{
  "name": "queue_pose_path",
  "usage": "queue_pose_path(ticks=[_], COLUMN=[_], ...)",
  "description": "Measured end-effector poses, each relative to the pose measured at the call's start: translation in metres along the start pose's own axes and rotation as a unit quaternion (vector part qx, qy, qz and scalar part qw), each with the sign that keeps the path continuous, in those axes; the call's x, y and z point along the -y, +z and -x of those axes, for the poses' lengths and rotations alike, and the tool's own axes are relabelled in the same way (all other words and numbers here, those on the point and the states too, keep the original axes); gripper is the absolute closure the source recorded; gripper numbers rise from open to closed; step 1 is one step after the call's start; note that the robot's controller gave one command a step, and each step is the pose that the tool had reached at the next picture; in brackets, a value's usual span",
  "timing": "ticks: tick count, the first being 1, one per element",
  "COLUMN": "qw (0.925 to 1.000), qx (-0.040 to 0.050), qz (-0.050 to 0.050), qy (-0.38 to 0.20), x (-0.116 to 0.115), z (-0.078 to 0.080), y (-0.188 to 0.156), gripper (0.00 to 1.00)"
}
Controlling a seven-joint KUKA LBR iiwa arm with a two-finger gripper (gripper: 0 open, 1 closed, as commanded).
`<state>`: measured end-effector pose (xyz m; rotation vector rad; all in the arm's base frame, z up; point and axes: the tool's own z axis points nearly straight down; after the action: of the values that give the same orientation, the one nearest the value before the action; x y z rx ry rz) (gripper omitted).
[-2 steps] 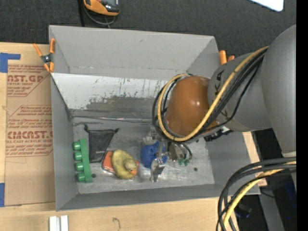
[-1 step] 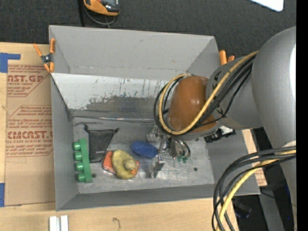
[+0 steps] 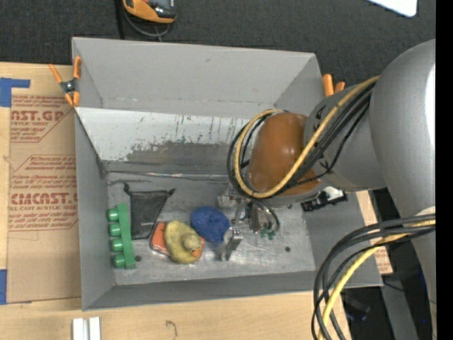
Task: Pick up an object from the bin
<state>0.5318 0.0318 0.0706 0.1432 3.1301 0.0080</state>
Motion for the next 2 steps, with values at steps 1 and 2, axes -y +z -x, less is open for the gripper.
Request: queue_pose_path(ticks=[1, 2], qw=[0.9962, 0.9998], qx=[0.0016, 0.0045], qz=[-0.003, -0.002], qy=[0.088, 0.02], x=[-0.018, -0.031], z=[-0.008, -0.015], y=[-0.001, -0.004], gripper=[0.0, 1.0])
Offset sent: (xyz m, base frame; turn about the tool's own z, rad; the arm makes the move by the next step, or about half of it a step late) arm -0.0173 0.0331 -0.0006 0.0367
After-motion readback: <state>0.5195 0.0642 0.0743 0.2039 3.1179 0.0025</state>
